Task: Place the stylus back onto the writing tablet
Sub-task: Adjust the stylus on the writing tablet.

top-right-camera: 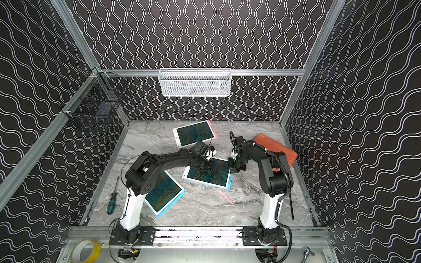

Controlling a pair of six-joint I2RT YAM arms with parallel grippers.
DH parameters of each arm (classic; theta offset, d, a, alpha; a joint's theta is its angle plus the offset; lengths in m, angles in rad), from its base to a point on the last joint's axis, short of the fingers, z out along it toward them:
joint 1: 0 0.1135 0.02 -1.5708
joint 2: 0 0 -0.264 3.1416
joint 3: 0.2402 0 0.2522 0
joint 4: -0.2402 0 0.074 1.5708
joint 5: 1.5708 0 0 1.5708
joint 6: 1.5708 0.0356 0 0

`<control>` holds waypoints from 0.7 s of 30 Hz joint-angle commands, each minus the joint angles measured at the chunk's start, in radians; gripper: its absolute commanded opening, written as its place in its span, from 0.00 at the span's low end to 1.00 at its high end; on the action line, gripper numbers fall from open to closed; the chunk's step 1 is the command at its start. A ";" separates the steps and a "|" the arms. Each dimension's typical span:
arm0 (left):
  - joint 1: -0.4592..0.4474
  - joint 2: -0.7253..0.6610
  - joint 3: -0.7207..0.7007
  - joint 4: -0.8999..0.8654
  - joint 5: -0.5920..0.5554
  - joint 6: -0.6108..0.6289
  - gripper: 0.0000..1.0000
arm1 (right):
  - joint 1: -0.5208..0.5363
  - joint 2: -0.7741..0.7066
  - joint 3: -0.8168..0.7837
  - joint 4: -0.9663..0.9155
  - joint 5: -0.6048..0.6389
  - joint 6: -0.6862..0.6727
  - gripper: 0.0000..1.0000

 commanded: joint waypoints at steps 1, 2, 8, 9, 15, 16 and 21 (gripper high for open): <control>0.004 -0.005 0.003 0.017 -0.003 0.017 0.16 | -0.001 -0.019 0.026 -0.023 0.004 -0.007 0.00; 0.004 -0.003 0.004 0.019 -0.003 0.017 0.16 | -0.001 -0.025 0.030 -0.025 0.002 -0.006 0.00; 0.005 0.003 0.010 0.019 -0.001 0.015 0.16 | -0.001 -0.029 0.010 -0.016 -0.002 0.003 0.00; 0.005 0.003 0.009 0.021 -0.001 0.016 0.16 | -0.001 -0.026 0.007 -0.017 -0.001 0.004 0.00; 0.004 -0.001 0.003 0.020 -0.003 0.017 0.16 | -0.001 -0.014 -0.015 -0.018 0.018 0.003 0.00; 0.004 -0.002 0.002 0.019 -0.001 0.017 0.16 | 0.000 -0.012 -0.020 -0.017 0.019 0.003 0.00; 0.006 -0.005 0.003 0.014 -0.006 0.021 0.16 | -0.001 0.006 -0.035 -0.005 0.021 -0.002 0.00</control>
